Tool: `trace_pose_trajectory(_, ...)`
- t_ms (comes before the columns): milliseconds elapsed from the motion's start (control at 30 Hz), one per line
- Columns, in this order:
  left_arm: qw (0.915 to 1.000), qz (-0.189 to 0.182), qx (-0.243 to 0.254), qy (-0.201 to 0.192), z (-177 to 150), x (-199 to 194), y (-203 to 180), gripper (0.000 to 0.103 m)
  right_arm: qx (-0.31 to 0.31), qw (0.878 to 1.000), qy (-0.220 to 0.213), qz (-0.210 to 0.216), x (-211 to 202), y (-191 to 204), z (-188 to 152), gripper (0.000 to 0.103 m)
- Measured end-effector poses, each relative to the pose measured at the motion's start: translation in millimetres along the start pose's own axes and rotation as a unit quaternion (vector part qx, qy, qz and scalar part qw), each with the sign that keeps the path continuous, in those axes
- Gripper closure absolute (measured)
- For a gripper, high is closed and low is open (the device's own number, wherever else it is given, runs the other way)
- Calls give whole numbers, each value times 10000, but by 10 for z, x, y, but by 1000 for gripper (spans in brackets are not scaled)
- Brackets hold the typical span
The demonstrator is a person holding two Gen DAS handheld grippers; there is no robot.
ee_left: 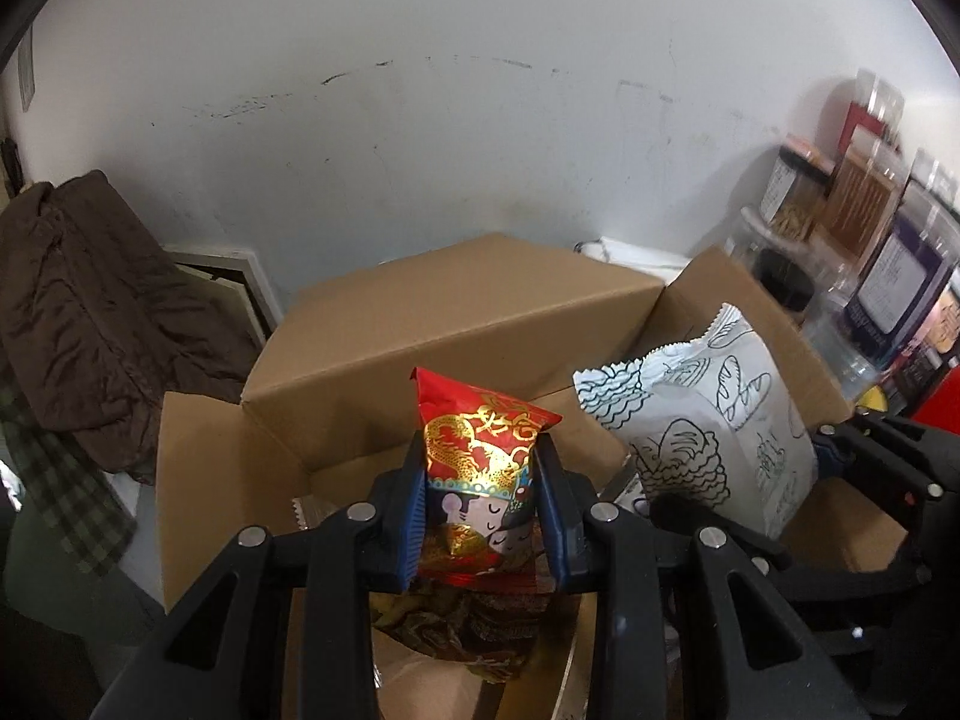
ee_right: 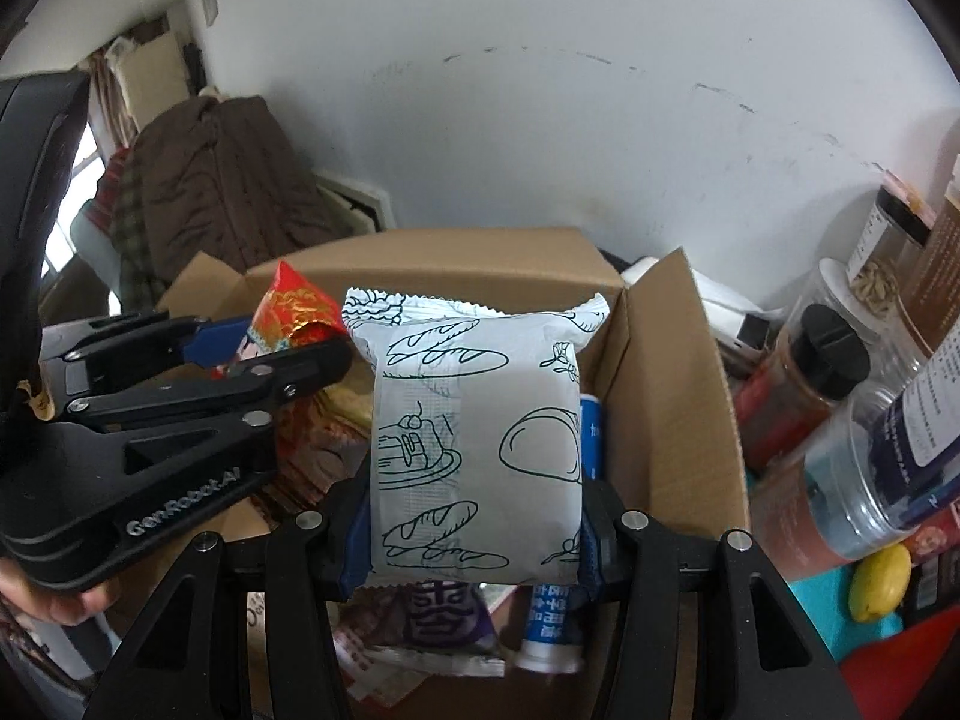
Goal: Organize snacks
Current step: 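Open both tools to drop the red packet and white bag in the box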
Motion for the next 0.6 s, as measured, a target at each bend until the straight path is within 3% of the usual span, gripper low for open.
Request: trace_pose_trajectory(600, 9989, 274, 59, 382, -15, 136, -68, 70, -39, 9998, 178, -40, 75, 40, -10, 49)
Point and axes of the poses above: each gripper's, at about its wrist camera, not at the fingertips, and x roughly the way its jaws point, y to its left, z to its top, the point moved 7 cm from there along x, roughly the way its jaws point, and after that the axes turned 3 degrees about x, right-handed, at the moved point
